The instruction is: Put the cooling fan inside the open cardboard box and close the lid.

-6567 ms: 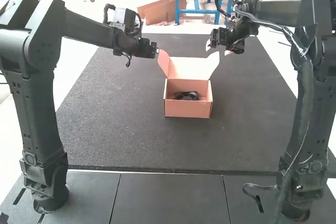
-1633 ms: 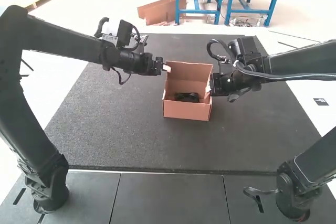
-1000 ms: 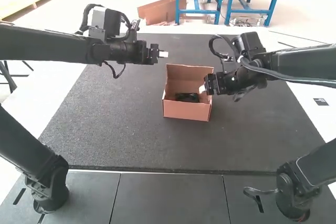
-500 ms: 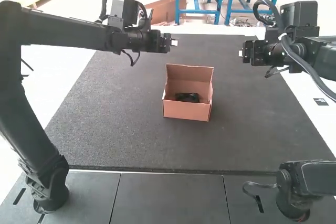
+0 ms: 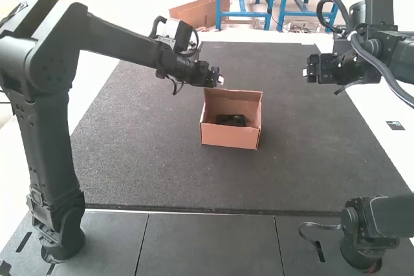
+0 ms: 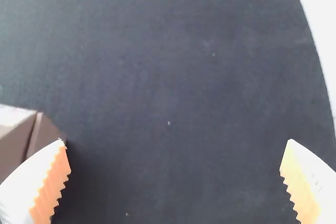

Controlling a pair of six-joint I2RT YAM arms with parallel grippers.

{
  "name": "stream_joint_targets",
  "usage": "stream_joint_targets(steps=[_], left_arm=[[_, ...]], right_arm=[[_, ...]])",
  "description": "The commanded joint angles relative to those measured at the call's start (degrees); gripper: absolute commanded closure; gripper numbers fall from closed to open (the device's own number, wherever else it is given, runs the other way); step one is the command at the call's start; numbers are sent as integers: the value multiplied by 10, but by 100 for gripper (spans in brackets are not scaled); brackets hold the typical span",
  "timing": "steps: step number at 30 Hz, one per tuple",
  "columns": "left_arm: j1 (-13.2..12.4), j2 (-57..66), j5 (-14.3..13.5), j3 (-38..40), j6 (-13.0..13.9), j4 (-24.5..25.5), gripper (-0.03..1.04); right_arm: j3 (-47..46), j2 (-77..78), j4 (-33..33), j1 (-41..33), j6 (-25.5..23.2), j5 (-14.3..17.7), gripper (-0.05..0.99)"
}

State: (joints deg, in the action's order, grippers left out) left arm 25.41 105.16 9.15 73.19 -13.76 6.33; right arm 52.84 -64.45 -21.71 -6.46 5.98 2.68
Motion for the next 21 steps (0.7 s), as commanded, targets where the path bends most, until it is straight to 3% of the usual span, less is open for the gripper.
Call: stream_joint_targets(steps=[1, 8, 21], left_arm=[[5, -5, -2, 6, 20, 12, 4], [6, -21, -2, -21, 29, 49, 4], [6, -23, -12, -112, 52, -17, 4]], right_arm=[[31, -13, -10, 8, -7, -20, 2], [48, -37, -14, 9, -19, -38, 2], [53, -38, -28, 9, -25, -40, 2]])
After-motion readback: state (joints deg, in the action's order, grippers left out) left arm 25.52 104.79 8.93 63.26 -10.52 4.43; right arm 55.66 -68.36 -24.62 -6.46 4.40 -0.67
